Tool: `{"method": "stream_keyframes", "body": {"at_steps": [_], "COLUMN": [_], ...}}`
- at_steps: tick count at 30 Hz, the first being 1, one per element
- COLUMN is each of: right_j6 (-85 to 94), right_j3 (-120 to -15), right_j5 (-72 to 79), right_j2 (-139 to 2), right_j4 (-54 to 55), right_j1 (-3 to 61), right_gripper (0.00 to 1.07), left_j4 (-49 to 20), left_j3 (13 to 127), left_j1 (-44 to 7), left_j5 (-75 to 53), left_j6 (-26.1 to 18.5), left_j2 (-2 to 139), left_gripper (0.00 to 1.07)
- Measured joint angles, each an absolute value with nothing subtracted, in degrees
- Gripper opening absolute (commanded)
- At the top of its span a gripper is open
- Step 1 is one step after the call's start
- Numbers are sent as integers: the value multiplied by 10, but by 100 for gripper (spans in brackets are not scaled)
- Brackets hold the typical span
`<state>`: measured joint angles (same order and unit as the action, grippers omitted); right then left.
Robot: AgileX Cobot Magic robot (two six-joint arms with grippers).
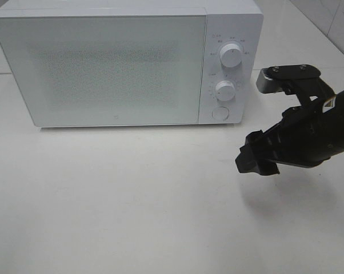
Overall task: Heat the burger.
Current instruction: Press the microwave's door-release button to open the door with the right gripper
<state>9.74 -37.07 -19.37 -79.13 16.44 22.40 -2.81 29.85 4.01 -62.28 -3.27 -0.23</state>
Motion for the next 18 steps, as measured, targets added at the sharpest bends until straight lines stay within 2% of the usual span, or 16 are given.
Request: {"method": "stream_keyframes", "body": {"at_steps": [8,18], "right_j6": [41,32], "right_j3": [-371,-371], "right_j5": [-323,-473], "right_j2": [-695,-572], "right_j4": [74,52], "right_j1": [223,223], "right_gripper": [75,75], "left_j4": [-28,-28], "left_j3": [299,299], "left_j1": [40,40], "left_j5": [-623,-623], "left_j6": [-33,-33], "left_j2": [-2,-2], "left_gripper": [100,100]}}
